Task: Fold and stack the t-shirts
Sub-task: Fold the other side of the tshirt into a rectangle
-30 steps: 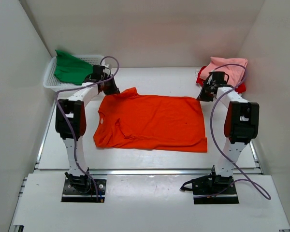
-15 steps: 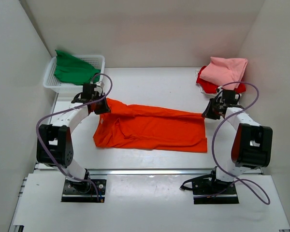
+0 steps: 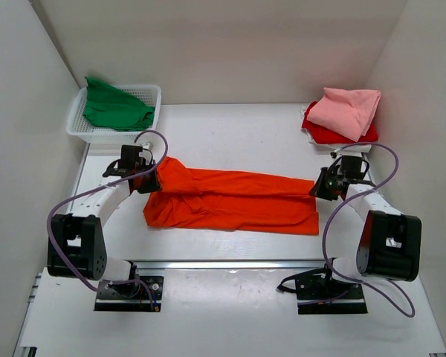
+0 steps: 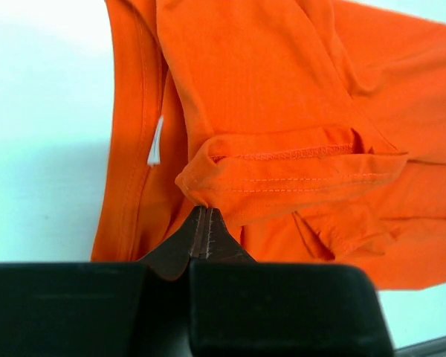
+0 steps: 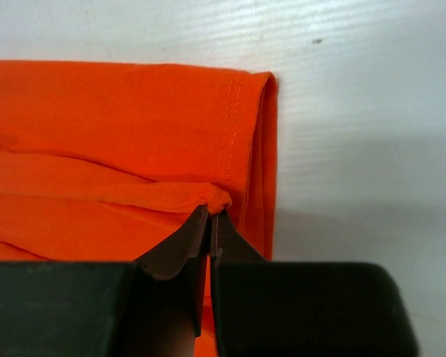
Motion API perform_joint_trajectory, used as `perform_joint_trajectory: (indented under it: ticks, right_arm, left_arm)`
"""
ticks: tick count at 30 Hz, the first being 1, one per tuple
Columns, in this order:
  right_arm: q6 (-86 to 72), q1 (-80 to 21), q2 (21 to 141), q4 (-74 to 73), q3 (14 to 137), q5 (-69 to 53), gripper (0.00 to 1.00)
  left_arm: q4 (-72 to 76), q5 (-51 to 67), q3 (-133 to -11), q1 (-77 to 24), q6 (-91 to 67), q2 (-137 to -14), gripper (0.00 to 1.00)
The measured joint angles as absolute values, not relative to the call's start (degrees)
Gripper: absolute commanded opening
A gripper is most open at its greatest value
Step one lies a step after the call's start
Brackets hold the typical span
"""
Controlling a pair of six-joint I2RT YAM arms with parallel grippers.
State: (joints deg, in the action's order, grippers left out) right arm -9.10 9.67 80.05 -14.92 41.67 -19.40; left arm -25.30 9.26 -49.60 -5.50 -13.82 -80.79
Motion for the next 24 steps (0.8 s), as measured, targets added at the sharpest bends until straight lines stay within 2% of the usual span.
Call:
perform_joint_trajectory:
  ticks: [24]
  right_arm:
    - [-10.31, 8.64, 77.08, -18.28, 38.24, -15.46, 0.00]
  left_arm:
    - [-27.75, 7.49, -47.35, -6.50, -13.56, -77.10, 0.00]
